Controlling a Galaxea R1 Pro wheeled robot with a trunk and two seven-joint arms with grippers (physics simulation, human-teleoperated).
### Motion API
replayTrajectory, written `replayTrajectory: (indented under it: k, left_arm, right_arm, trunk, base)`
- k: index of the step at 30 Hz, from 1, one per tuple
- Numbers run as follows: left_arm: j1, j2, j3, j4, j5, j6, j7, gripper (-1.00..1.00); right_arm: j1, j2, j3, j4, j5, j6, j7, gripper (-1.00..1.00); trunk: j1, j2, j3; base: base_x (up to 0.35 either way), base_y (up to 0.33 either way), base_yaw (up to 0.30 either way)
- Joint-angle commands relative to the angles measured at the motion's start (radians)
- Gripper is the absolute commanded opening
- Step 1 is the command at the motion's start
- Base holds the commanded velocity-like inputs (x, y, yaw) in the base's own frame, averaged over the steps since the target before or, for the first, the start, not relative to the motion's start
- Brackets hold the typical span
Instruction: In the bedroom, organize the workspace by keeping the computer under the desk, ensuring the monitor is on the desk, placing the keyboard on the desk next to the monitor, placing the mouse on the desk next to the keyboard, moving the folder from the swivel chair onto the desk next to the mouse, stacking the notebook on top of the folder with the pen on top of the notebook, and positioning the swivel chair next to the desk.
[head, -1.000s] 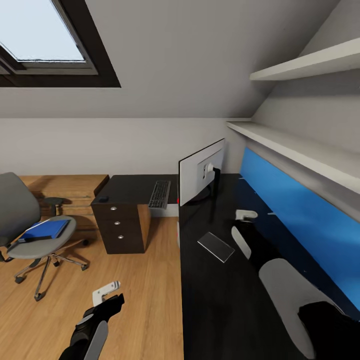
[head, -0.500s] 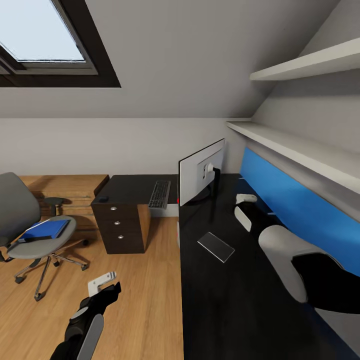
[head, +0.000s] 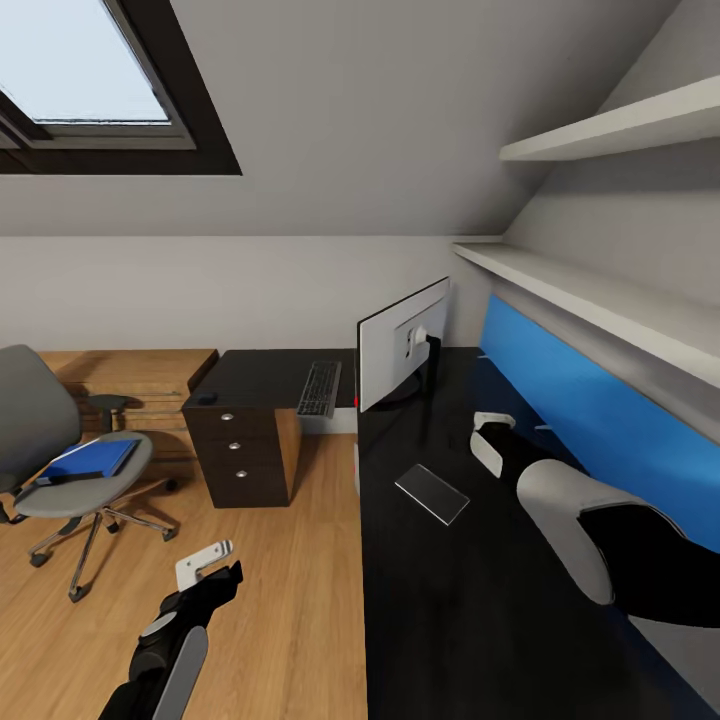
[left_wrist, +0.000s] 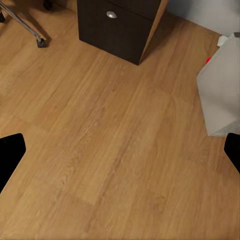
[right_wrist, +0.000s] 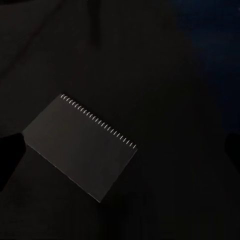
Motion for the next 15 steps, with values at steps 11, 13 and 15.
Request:
replayTrajectory:
  k: [11, 13, 15]
  left_arm:
    - [-0.001, -0.001, 0.0, -0.001, 0.011, 0.003, 0.006, 1.0]
    - [0.0, -0.001, 0.0, -0.001, 0.011, 0.003, 0.006, 1.0]
    - [0.0, -0.001, 0.0, -0.001, 0.011, 0.003, 0.006, 1.0]
  right_arm:
    - [0.0, 0.0, 0.008, -0.005, -0.008, 0.004, -0.003, 1.0]
    - [0.0, -0.001, 0.007, -0.004, -0.008, 0.004, -0.003, 1.0]
    - [0.0, -0.002, 0.007, -0.004, -0.008, 0.004, -0.002, 1.0]
  trunk:
    - [0.001, -0.002, -0.003]
    - [0.001, -0.002, -0.004]
    - [0.001, -0.002, -0.007]
  base:
    - [0.0, 0.0, 0.0]
    - [0.0, 0.0, 0.0]
    - [0.0, 0.0, 0.0]
